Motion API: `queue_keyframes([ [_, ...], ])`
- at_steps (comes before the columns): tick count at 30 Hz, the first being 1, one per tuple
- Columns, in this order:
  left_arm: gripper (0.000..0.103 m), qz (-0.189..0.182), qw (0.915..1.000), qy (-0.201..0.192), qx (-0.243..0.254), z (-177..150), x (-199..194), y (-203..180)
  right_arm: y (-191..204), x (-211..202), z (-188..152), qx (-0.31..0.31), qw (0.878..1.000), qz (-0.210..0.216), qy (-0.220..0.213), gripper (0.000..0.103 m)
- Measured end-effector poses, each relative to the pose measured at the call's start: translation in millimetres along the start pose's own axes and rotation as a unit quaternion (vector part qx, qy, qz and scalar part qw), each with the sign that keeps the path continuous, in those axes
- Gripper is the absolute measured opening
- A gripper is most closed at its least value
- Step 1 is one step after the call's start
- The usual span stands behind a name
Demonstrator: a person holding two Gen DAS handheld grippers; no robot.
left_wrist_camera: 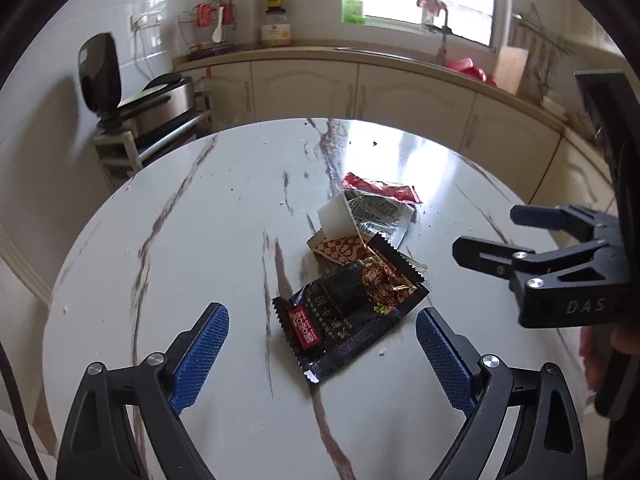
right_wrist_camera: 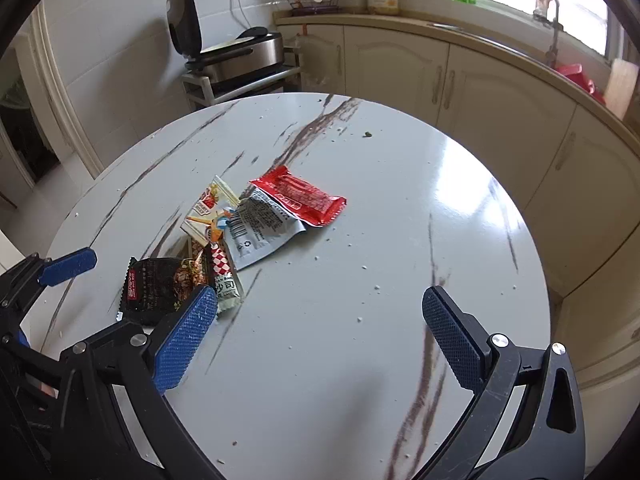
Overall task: Collect trash
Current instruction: 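Lower both open tools toward the black snack packet and remaining wrappers, then grasp the black snack packet with the left tool while the right tool reaches toward the wrappers, then close the right tool on the white paper piece on the table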
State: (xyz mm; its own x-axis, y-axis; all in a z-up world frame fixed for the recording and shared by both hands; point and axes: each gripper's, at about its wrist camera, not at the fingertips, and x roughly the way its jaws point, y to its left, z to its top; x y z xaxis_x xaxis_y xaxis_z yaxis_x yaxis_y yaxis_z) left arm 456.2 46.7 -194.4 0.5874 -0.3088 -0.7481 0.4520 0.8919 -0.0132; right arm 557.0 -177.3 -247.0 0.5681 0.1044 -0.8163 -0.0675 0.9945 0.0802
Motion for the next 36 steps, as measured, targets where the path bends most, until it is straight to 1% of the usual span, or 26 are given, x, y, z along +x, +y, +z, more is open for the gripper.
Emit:
queue_keyframes([
  [2,0.092,0.003,0.9994,0.012,0.033,5,13,-5,-7,-3,-1,0.005,1.000,-0.002,-0.001,0.103],
  [4,0.086,0.021,0.9979,0.038,0.048,8,27,-12,-13,-5,-3,0.010,1.000,0.000,-0.003,0.103],
  [7,0.082,0.003,0.9974,0.045,0.057,13,32,-15,-18,-5,-4,0.015,1.000,0.006,-0.001,0.103],
  [8,0.075,-0.004,0.9974,0.048,0.054,15,33,-15,-19,-5,-4,0.016,1.000,0.008,-0.001,0.103],
  [9,0.065,-0.017,0.9977,0.048,0.045,16,33,-12,-20,-4,-4,0.016,1.000,0.008,0.000,0.103],
  [10,0.063,-0.015,0.9981,0.048,0.036,17,32,-13,-20,-3,-4,0.017,1.000,0.009,0.000,0.103],
  [12,0.047,-0.021,0.9986,0.045,0.020,17,29,-8,-21,-3,-3,0.019,1.000,0.011,-0.001,0.103],
  [14,0.040,-0.019,0.9989,0.041,0.010,14,22,-6,-20,-2,-3,0.018,1.000,0.014,0.000,0.103],
  [16,0.037,-0.009,0.9991,0.039,0.016,9,16,-10,-17,-1,-4,0.017,1.000,0.013,0.000,0.103],
  [18,0.028,-0.002,0.9992,0.038,0.010,6,10,-13,-15,0,-5,0.019,1.000,0.014,0.002,0.103],
  [19,0.027,0.001,0.9993,0.036,0.010,4,8,-14,-13,0,-5,0.019,1.000,0.014,0.002,0.103],
  [23,0.012,-0.006,0.9996,0.028,-0.006,-5,-4,-10,-1,-3,-6,0.012,1.000,0.014,0.001,0.103],
  [26,0.010,-0.011,0.9991,0.029,-0.027,-17,-17,-3,13,-4,-2,-0.001,1.000,0.015,-0.001,0.103],
  [28,0.010,0.002,0.9989,0.028,-0.037,-26,-28,2,26,-2,2,-0.014,1.000,0.018,-0.001,0.103],
  [33,0.009,0.011,0.9962,0.025,-0.083,-51,-55,34,62,9,15,-0.051,0.998,0.030,-0.010,0.102],
  [36,0.009,0.037,0.9936,0.023,-0.104,-64,-70,51,81,20,22,-0.066,0.997,0.038,-0.008,0.097],
])
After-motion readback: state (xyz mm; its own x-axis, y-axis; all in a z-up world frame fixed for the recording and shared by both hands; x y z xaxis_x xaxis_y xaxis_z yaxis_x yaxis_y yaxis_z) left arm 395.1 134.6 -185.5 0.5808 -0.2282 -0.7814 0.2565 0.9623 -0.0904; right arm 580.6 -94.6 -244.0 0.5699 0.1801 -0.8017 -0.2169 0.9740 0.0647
